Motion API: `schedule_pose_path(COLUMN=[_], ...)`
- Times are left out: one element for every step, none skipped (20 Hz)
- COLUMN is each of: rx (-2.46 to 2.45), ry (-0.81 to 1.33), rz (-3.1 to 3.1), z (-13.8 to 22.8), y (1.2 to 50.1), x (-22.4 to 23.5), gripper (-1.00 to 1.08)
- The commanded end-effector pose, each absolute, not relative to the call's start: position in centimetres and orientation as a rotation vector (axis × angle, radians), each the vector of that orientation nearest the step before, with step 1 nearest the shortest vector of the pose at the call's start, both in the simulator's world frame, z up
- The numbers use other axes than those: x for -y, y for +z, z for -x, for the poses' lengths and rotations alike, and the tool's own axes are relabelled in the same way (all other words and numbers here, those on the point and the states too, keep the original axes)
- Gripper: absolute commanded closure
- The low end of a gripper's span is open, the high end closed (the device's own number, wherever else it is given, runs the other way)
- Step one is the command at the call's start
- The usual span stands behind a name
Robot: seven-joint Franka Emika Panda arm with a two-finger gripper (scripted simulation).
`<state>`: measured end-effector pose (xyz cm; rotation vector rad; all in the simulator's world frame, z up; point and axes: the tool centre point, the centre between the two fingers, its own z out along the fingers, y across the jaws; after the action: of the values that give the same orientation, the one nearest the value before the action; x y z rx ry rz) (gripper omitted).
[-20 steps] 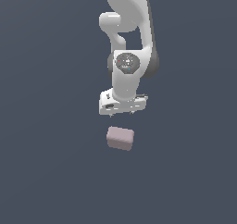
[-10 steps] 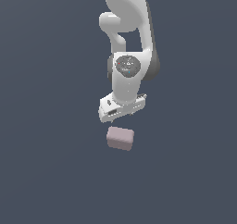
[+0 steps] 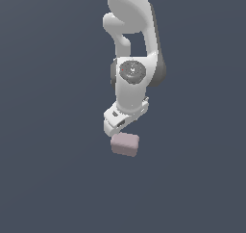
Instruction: Pick up the object and move it to a goal position.
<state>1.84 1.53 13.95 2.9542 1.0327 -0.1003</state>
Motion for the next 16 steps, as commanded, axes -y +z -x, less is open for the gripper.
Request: schedule_pose_path(rx=[-1.134,-1.173,-1.212,-1.250,-1.288,-1.326,-1.364,-1.401,-1.438,-1.475,-1.512,-1.548,-1.584,-1.619,-1.654,-1.688], ry=[-0.093,-0.089,-0.086,-0.083,-0.080,-0.076,-0.073,-0.069,-0.066,-0.062,-0.058,-0.054,-0.051,-0.047,-0.043,-0.039], rz=[-2.920,-2.905,-2.890,-2.875,-2.859,-2.842,-2.825,-2.807,-2.789,-2.771,-2.752,-2.732,-2.712,-2.692,-2.671,-2.650], z=[-2.4,-2.6,-2.8,-3.0,-3.2,-3.4,-3.6,-3.8,-4.0,-4.2,-4.4,-4.6,-4.8,-5.0,-5.2,-5.4], y=[14.0,14.0,14.0,14.0,14.0,14.0,14.0,14.1,14.1,14.1,14.1,14.1,14.1,14.2,14.2,14.2], x=[-1.5,-1.5,-1.5,-1.5,-1.5,-1.5,-1.4,-1.4,-1.4,-1.4,-1.4,-1.3,-1.3,-1.3,-1.3,-1.2], gripper=[-0.92,-0.92,-0.92,-0.92,-0.92,-0.92,-0.92,-0.92,-0.92,-0.92,-0.92,-0.92,-0.92,-0.92,-0.92,-0.92])
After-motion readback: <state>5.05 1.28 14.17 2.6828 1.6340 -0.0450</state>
